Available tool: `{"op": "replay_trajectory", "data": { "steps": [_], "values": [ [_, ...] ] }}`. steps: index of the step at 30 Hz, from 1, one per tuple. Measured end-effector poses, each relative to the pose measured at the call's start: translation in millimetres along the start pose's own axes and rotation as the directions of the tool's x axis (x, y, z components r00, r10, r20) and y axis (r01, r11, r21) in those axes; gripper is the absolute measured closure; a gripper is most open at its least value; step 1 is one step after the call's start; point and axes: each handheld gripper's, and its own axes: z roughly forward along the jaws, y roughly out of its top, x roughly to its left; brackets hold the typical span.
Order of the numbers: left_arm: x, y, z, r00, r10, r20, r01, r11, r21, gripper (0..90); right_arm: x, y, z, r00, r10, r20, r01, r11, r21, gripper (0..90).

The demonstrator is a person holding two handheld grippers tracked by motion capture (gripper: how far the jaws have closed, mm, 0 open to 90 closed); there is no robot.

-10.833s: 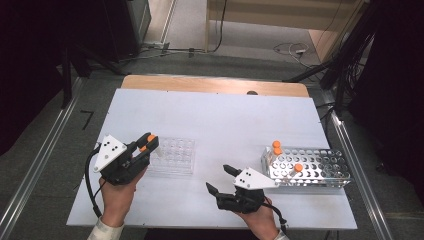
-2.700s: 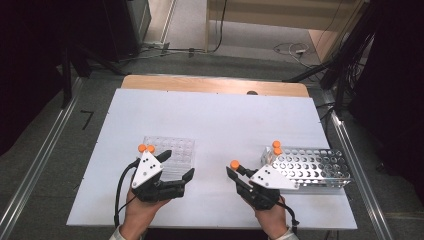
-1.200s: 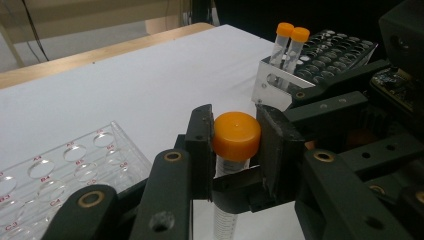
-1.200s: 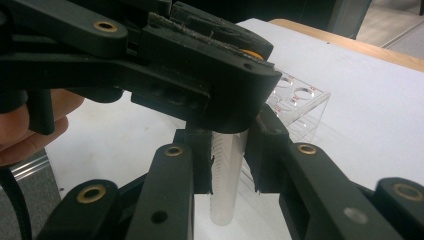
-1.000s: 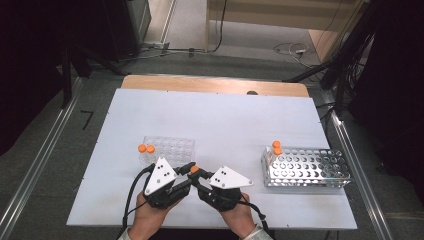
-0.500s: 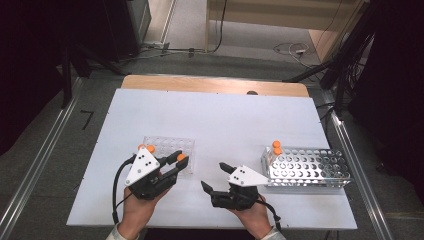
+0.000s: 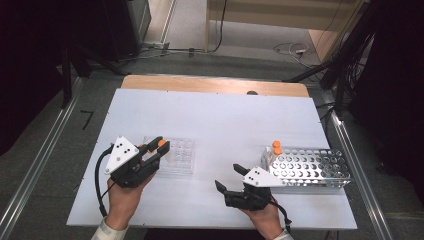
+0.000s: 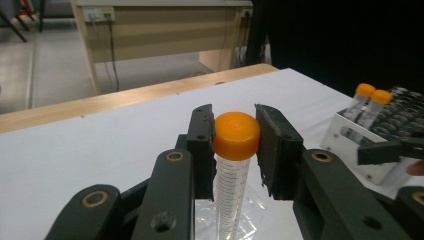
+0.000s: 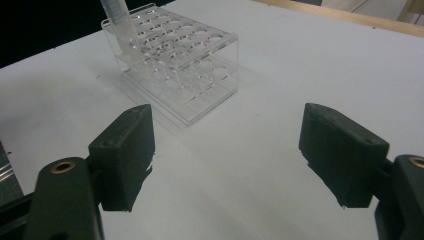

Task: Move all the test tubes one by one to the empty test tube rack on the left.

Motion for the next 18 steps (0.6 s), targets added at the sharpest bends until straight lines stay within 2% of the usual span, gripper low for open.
{"op": "replay_trajectory", "data": {
  "steps": [8,18],
  "values": [
    [11.0,-2.1,3.2,0.9977,0.016,-0.067,-0.016,0.9999,-0.006,70.2,-0.2,-1.3,0.0,1.0,0.003,0.004,-0.003,1.0,0.003,20.9],
    [16.9,-9.6,11.8,0.9951,0.03,-0.094,-0.029,0.9994,0.019,70.2,-1.8,-1.5,-0.7,1.0,0.002,0.007,-0.002,1.0,0.0,21.1]
  ]
}}
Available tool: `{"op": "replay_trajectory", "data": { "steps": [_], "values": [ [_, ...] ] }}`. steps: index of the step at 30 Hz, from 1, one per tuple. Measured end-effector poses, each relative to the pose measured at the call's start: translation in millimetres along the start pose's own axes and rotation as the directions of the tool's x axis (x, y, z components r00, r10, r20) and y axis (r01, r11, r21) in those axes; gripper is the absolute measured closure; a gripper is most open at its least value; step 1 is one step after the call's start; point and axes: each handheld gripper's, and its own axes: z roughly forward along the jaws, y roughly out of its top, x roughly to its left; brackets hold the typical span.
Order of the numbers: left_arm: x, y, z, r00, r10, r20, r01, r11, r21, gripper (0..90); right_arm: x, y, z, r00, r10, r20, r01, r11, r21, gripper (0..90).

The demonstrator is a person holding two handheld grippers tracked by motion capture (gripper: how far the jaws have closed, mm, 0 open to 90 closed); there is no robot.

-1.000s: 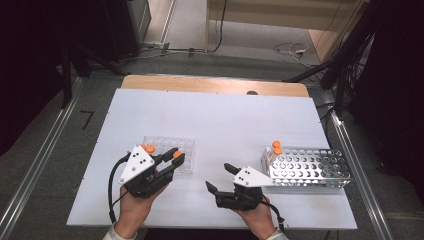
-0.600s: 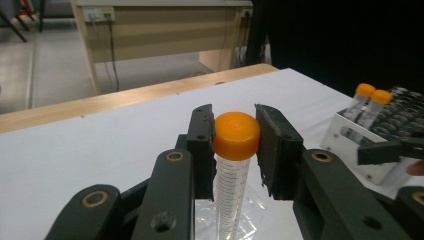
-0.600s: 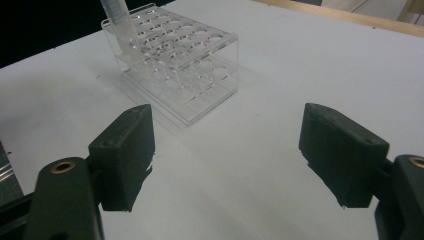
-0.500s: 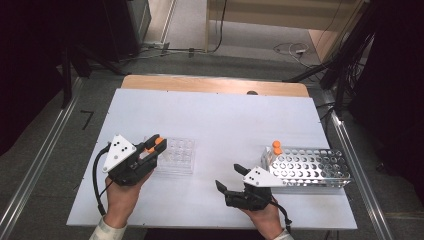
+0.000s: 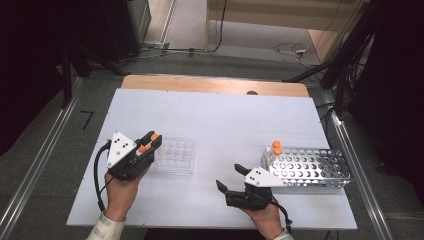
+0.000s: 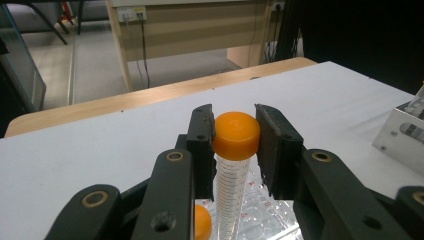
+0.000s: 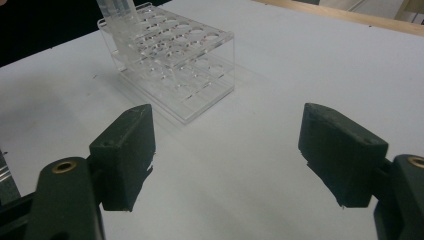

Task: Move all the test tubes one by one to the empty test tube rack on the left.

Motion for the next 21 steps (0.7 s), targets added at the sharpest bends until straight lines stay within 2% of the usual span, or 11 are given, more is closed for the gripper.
{"op": "replay_trajectory", "data": {
  "steps": [21],
  "values": [
    [-2.3,-15.6,8.3,0.9998,0.017,0.003,-0.017,0.9981,0.059,69.4,-0.1,-1.5,-1.0,1.0,0.0,0.0,0.0,1.0,0.002,21.3]
  ]
}}
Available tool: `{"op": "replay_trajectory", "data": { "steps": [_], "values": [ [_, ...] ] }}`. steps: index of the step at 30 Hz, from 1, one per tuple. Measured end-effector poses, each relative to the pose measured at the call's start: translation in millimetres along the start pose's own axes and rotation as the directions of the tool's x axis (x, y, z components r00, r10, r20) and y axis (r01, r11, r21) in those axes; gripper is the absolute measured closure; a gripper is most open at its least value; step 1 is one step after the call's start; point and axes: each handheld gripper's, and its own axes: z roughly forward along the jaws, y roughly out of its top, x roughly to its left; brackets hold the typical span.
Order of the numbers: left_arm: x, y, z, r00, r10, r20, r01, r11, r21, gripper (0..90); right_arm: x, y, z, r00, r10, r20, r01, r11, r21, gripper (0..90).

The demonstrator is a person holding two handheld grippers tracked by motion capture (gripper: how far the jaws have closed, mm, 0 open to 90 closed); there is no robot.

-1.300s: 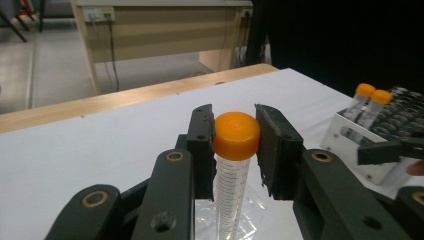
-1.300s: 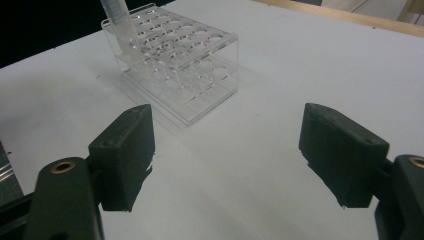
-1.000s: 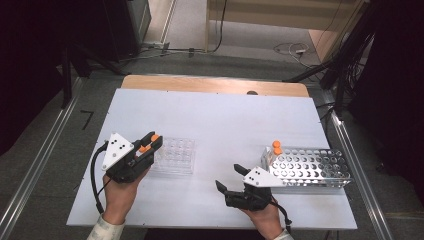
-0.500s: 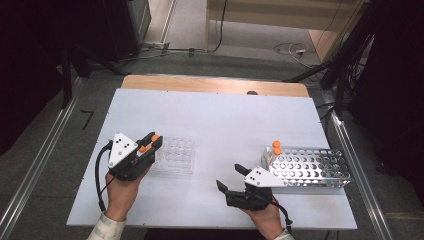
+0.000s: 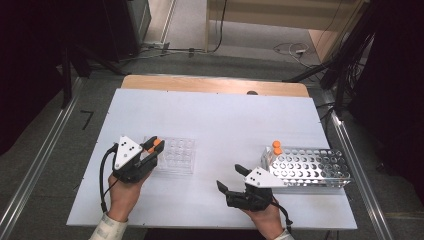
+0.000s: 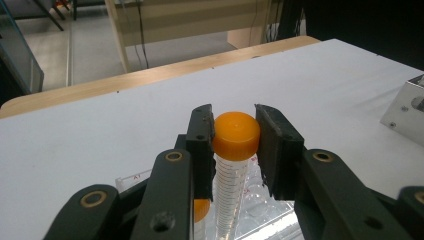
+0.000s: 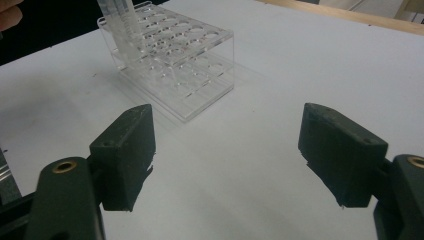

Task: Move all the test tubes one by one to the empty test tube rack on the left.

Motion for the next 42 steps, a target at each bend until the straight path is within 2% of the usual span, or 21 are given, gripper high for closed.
{"op": "replay_trajectory", "data": {
  "steps": [3,6,13,18,23,28,34,42],
  "values": [
    [-0.1,-0.8,0.4,0.9999,-0.001,0.01,0.001,1.0,0.002,68.6,0.0,-0.1,0.0,1.0,0.0,0.0,0.0,1.0,0.0,21.3],
    [0.4,-0.3,-0.4,0.9998,-0.005,0.02,0.005,1.0,-0.003,60.0,0.1,-0.1,0.0,1.0,0.002,-0.001,-0.002,1.0,0.0,21.3],
    [-0.4,1.7,-3.7,0.9997,-0.014,0.019,0.014,0.9997,-0.018,46.6,-0.7,-0.1,-0.5,1.0,0.001,0.001,-0.001,1.0,-0.004,21.3],
    [-0.7,3.2,-4.9,0.9982,-0.053,0.028,0.054,0.9985,-0.008,29.5,-1.2,0.8,-2.9,1.0,0.001,0.005,-0.001,1.0,-0.015,21.4],
    [-2.9,4.3,-7.7,0.9971,-0.068,0.034,0.068,0.9976,-0.011,21.1,-3.5,2.3,-7.2,0.9999,0.003,0.016,-0.003,1.0,-0.024,21.4],
    [-5.8,5.0,-11.3,0.9967,-0.07,0.041,0.071,0.9973,-0.021,19.2,-7.9,4.1,-15.2,0.9994,0.004,0.035,-0.003,0.999,-0.037,21.4],
    [-8.5,5.4,-13.4,0.9966,-0.069,0.045,0.07,0.9971,-0.029,18.3,-18.2,8.3,-33.5,0.9973,0.014,0.072,-0.009,0.997,-0.074,21.4],
    [-9.7,3.8,-12.0,0.9965,-0.071,0.045,0.072,0.9972,-0.022,15.8,-32.4,9.7,-57.1,0.9902,0.029,0.136,-0.014,0.994,-0.109,21.5]
  ]
}}
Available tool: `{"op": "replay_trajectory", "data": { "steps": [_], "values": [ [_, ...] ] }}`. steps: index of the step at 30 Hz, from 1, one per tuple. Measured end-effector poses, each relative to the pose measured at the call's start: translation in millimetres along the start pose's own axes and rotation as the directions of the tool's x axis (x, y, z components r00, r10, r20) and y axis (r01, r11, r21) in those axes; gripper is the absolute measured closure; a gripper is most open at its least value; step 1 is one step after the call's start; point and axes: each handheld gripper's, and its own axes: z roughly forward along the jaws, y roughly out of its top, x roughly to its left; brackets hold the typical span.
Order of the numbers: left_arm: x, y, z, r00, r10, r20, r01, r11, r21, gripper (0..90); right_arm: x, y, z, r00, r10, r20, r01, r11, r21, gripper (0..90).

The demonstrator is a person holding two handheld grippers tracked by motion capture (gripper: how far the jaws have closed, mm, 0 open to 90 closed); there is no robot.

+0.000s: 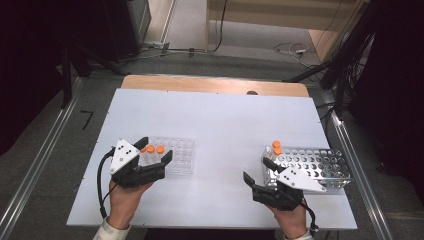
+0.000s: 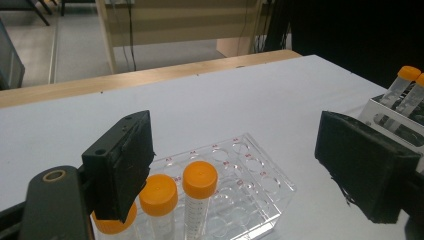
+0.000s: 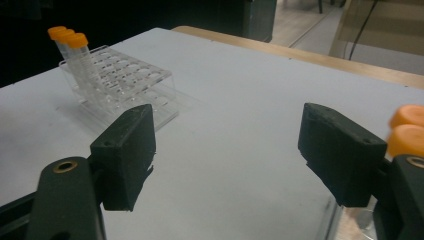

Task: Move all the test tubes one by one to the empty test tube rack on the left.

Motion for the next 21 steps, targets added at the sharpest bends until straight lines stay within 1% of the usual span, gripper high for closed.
{"op": "replay_trajectory", "data": {
  "steps": [3,5,9,11,18,21],
  "values": [
    [-0.4,-0.9,0.8,1.0,-0.001,0.003,0.001,1.0,0.004,15.8,-5.4,0.9,-5.3,0.9996,0.005,0.029,-0.004,1.0,-0.012,21.6],
    [-1.0,-1.0,0.7,1.0,-0.001,0.004,0.001,1.0,0.004,15.8,-9.0,1.3,-7.9,0.9982,0.003,0.059,-0.002,1.0,-0.023,21.5],
    [-1.6,-0.8,0.3,1.0,0.001,0.004,-0.001,1.0,0.003,15.8,-18.6,-0.4,-9.9,0.9925,0.02,0.121,-0.015,0.999,-0.037,21.5],
    [-1.8,-0.7,-0.1,1.0,-0.001,0.006,0.001,1.0,0.001,15.9,-24.0,-2.1,-10.2,0.989,0.034,0.144,-0.028,0.999,-0.047,21.5],
    [-3.0,-1.2,0.5,1.0,0.003,0.006,-0.003,1.0,0.0,15.9,-38.8,-9.6,-8.2,0.9775,0.062,0.201,-0.051,0.997,-0.059,22.2],
    [-3.5,-1.7,1.3,1.0,0.005,0.007,-0.005,1.0,0.003,15.9,-43.5,-14.5,-3.7,0.9732,0.073,0.218,-0.061,0.996,-0.064,24.6]
  ]
}}
